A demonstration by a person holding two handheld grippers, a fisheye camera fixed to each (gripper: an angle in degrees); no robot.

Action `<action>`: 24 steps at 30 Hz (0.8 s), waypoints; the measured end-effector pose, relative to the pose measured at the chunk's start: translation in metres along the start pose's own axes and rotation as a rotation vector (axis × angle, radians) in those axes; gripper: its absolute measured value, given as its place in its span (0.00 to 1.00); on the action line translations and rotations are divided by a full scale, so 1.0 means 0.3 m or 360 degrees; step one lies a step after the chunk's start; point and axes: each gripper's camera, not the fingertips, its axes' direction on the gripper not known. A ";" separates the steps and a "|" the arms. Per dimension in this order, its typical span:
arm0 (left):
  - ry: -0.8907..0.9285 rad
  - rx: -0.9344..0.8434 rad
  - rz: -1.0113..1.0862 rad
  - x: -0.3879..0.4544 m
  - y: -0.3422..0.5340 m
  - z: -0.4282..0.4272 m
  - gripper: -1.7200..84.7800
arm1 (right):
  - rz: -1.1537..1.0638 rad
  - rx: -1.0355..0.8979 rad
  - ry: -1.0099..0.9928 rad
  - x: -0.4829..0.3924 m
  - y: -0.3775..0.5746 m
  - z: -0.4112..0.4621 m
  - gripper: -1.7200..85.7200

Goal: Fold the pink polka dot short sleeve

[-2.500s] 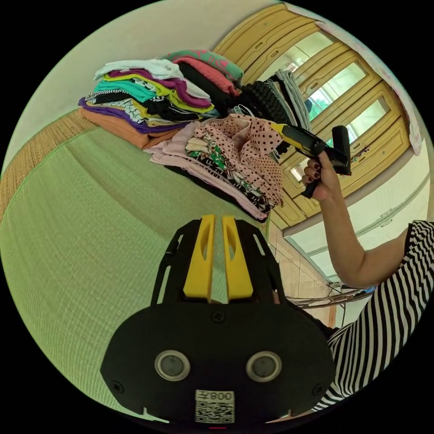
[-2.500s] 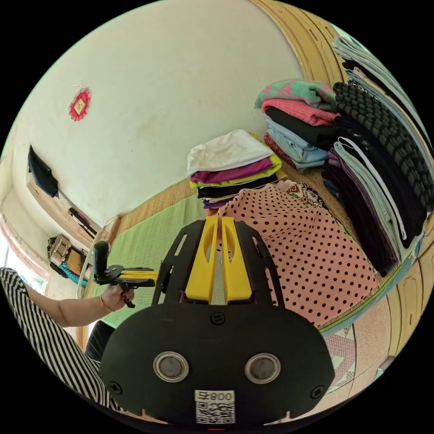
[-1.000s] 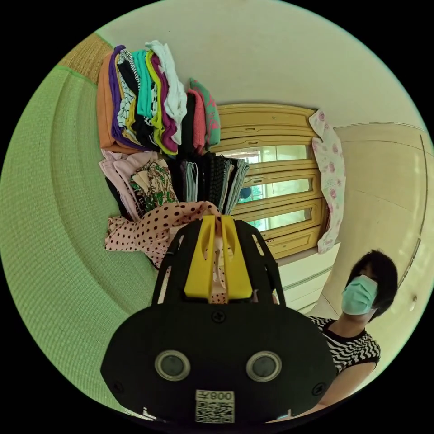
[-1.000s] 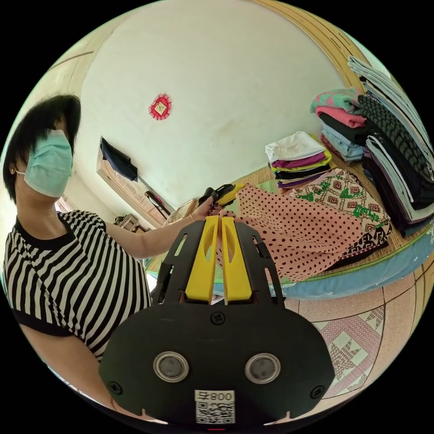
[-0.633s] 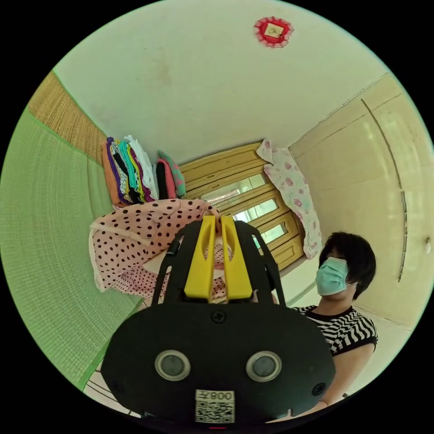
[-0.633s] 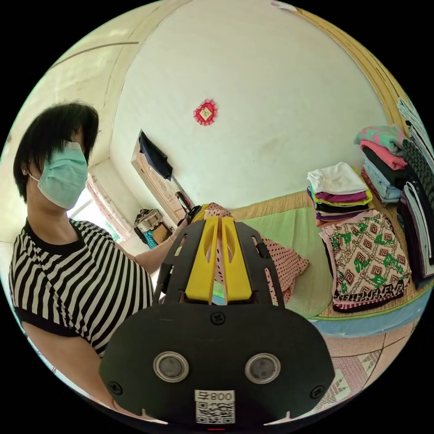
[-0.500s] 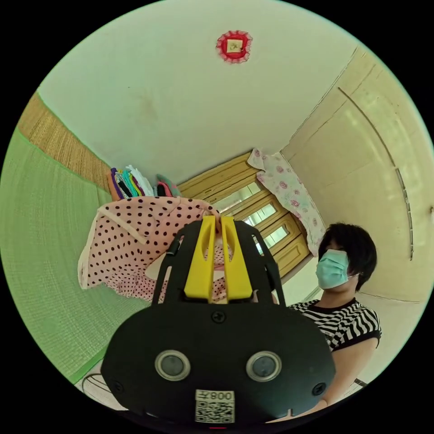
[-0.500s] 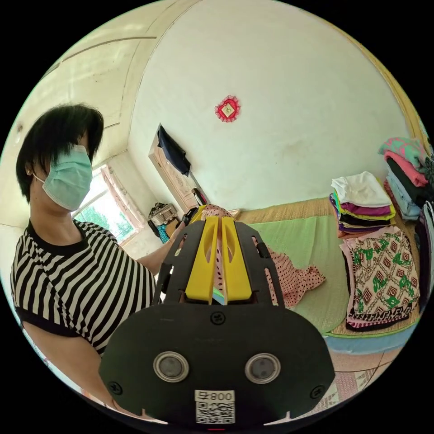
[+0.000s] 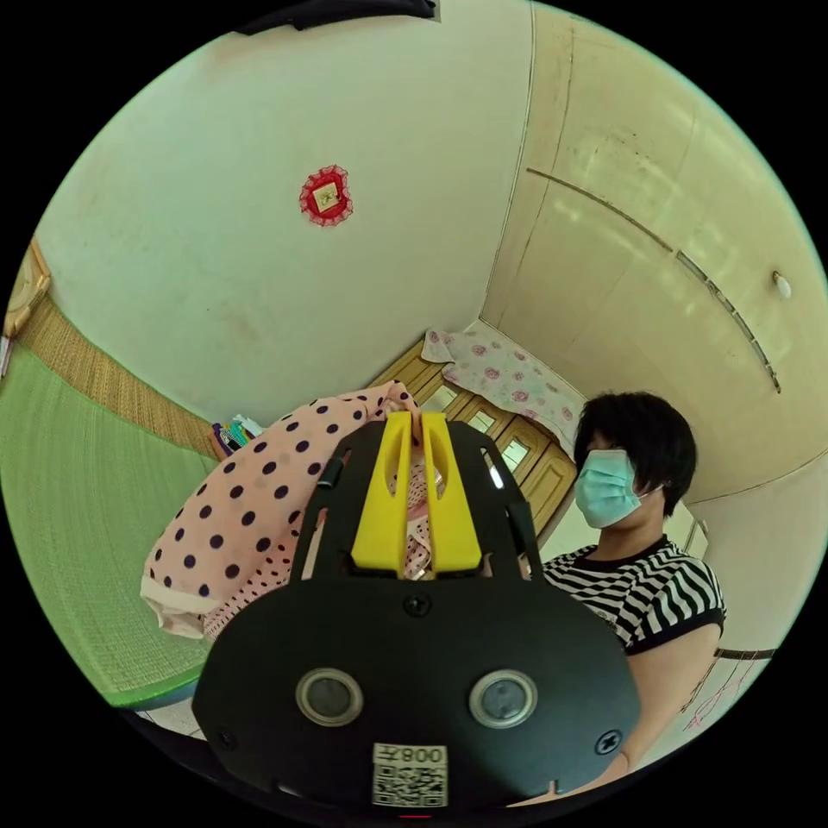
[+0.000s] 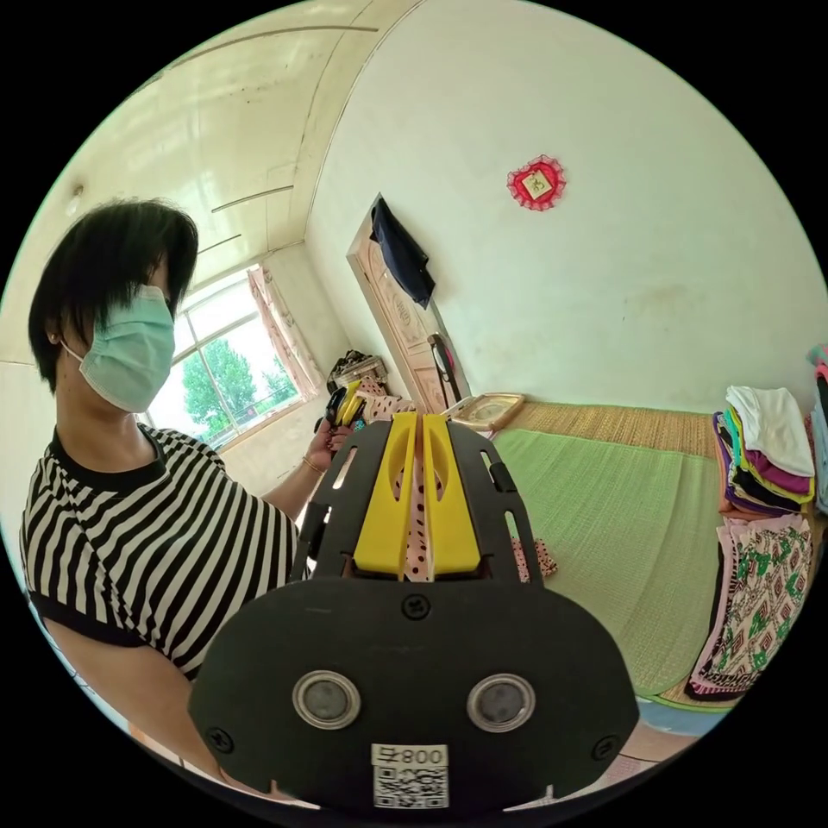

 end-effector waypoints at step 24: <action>0.0087 0.0142 0.0417 0.576 0.110 -0.943 0.04 | -0.0268 -0.0035 -0.0030 -0.408 -0.056 0.036 0.03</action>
